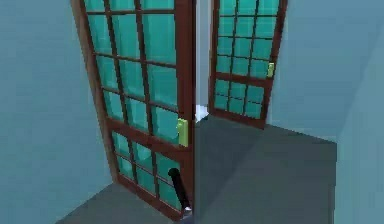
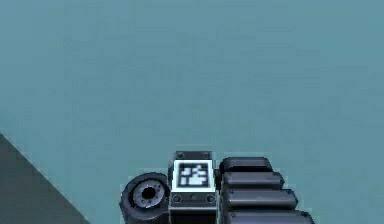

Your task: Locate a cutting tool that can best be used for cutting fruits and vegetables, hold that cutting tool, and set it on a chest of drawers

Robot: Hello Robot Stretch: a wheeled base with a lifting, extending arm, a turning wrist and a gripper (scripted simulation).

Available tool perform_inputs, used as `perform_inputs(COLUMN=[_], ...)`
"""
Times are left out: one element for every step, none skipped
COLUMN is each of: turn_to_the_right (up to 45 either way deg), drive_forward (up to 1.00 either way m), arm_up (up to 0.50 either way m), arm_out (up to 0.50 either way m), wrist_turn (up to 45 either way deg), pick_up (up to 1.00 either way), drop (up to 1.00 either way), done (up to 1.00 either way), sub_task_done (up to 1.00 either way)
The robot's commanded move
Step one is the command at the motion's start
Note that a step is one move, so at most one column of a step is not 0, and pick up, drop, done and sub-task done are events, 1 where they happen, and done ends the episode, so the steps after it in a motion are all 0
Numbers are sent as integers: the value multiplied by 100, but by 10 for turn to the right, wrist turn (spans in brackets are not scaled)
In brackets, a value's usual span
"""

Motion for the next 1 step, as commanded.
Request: perform_inputs(turn_to_the_right=[-450], drive_forward=[0], arm_up=[0], arm_out=[0], wrist_turn=[0], pick_up=[0], drop=[0], done=[0], sub_task_done=[0])
